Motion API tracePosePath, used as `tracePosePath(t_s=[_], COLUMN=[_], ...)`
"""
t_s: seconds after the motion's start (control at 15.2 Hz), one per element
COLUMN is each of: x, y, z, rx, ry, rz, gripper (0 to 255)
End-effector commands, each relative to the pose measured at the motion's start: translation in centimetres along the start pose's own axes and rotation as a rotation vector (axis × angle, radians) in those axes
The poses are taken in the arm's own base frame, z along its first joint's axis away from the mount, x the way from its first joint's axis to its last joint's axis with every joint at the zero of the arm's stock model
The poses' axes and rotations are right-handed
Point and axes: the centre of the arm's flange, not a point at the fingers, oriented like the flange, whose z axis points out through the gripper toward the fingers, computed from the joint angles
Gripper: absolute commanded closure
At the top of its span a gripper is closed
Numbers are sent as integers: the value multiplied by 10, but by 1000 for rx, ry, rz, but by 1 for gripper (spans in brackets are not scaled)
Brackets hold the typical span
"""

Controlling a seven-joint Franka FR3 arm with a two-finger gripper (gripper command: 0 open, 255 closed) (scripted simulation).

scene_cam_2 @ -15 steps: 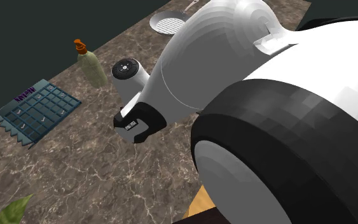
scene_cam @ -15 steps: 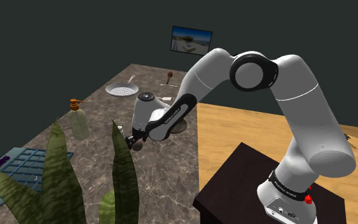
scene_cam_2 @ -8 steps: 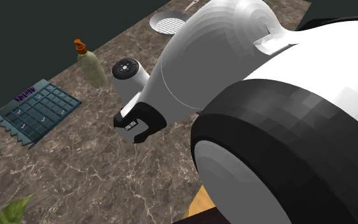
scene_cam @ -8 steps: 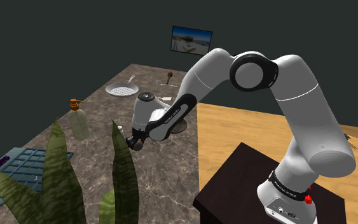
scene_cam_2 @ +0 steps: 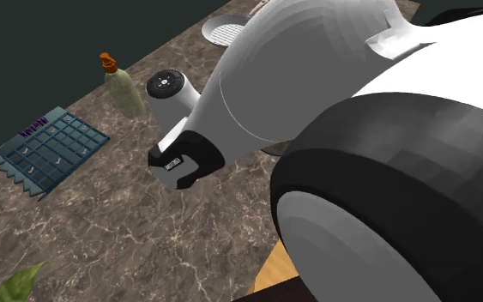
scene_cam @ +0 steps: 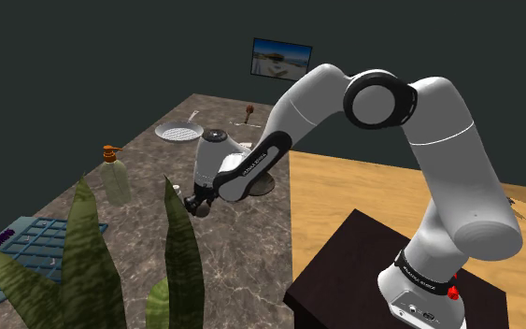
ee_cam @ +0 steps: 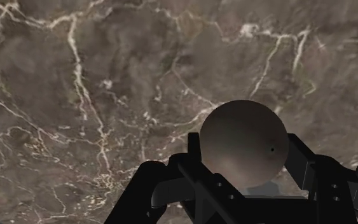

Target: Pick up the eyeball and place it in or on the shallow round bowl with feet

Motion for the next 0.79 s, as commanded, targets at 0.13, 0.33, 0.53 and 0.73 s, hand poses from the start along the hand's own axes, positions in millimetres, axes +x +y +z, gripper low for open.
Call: tracePosePath(t_s=[0.13,0.33,0.53,0.73], x=[5,9,12,16], y=[2,2,2,2], z=[-20,-36,-51,-67], rx=[0,0,0,0], ry=[0,0,0,0], rz=[0,0,0,0], gripper=[255,255,255,255])
